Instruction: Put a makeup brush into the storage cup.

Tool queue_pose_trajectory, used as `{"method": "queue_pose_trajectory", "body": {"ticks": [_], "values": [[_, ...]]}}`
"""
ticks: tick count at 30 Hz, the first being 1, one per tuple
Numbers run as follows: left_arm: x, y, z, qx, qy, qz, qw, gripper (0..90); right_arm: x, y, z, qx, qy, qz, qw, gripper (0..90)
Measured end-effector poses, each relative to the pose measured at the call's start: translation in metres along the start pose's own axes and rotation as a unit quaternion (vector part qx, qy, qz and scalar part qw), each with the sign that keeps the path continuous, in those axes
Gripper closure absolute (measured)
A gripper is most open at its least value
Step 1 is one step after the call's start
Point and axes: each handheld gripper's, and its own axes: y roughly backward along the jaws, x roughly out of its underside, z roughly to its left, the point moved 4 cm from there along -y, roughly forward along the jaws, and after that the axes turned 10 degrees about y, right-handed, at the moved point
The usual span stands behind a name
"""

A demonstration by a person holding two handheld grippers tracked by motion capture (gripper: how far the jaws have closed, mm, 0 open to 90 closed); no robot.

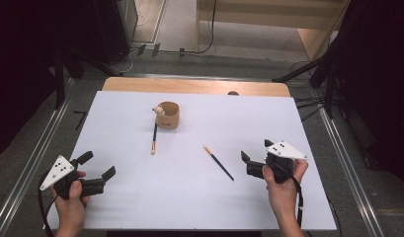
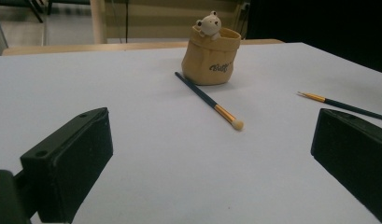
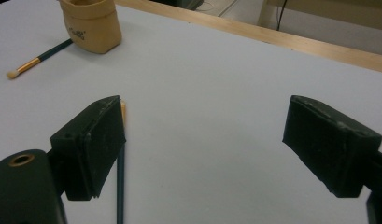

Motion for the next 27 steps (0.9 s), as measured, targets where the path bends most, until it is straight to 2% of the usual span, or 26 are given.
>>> {"method": "queue_pose_trajectory", "body": {"ticks": [5, 14, 25, 27], "values": [[0.0, -0.001, -0.001, 0.002, -0.003, 0.001, 1.0, 0.0, -0.007, -0.01, 0.004, -0.004, 0.004, 0.006, 1.0, 13.3], [0.0, -0.001, -0.001, 0.004, -0.002, 0.002, 1.0, 0.0, -0.022, -0.025, 0.016, -0.038, 0.006, 0.021, 0.9991, 15.3], [0.0, 0.0, -0.001, 0.008, -0.007, 0.001, 0.9999, 0.0, -0.039, -0.04, 0.029, -0.058, 0.041, 0.056, 0.9959, 18.8], [-0.001, 0.001, 0.0, 0.008, -0.005, 0.0, 1.0, 0.0, -0.04, -0.041, 0.03, -0.059, 0.041, 0.059, 0.9956, 19.0]]}}
